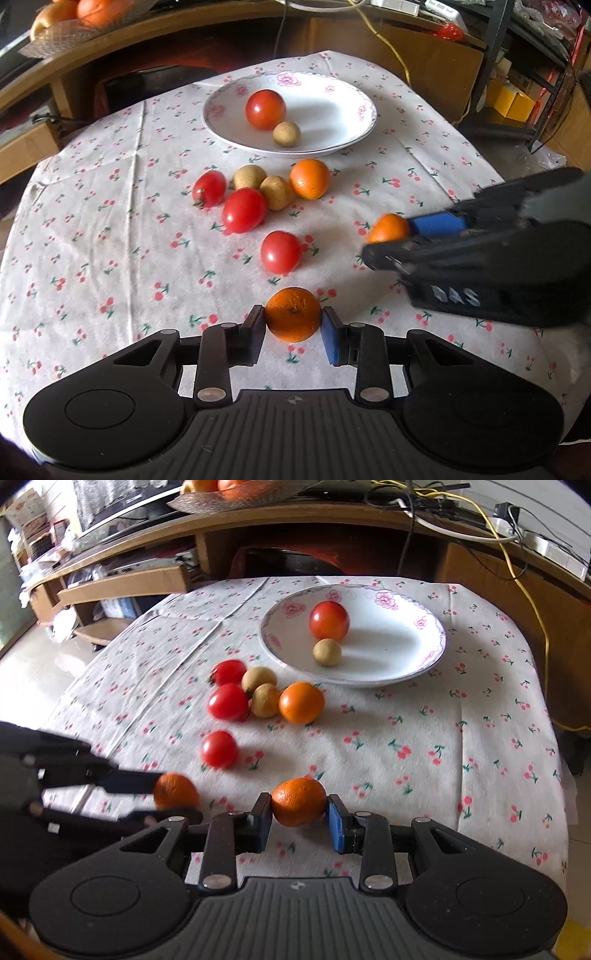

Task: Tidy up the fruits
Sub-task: 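Grasp a second orange with the right tool while the left tool holds its orange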

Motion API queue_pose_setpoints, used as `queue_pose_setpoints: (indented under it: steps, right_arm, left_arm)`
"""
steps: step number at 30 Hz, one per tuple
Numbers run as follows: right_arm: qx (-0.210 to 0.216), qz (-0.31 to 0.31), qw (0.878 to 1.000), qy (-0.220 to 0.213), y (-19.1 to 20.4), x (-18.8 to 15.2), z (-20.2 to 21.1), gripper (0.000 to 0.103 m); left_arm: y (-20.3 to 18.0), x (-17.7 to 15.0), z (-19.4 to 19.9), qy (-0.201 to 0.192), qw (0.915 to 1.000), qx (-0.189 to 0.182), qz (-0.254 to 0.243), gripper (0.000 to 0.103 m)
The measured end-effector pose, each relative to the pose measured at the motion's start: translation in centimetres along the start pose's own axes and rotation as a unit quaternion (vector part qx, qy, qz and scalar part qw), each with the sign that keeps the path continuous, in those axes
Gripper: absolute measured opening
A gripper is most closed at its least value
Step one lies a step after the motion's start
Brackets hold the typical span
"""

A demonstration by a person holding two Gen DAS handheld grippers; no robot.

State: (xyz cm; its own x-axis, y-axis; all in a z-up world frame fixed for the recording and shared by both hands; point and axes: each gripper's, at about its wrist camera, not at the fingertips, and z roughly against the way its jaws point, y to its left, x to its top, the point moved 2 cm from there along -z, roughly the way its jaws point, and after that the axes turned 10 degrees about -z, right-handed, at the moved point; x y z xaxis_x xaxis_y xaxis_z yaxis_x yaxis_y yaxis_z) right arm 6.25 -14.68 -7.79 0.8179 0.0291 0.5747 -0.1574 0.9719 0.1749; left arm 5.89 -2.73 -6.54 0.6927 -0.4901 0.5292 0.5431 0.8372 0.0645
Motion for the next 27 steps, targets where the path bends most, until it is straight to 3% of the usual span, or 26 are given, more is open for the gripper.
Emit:
queue_pose_setpoints:
  steps: [9, 20, 27]
  right_arm:
    - [0.005, 0.014, 1.000, 0.005, 0.12, -0.43, -0.48, 0.032]
    - [-0.002, 0.019, 1.000, 0.006, -0.37, -0.15, -0.56, 0.037]
    - [0.000, 0.024, 1.000, 0.000, -0.51, -0.06, -0.70, 0.039]
  left_arm:
    - [-0.11, 0.02, -0.35, 0.000, 1.0000, 0.002, -0.004, 0.043]
    - [0.54, 0.18, -0.67, 0.002, 1.0000, 0.008, 0.005, 0.062]
    - [0.57, 0.22, -0.76, 0.002, 0.9999, 0.010, 0.005, 0.063]
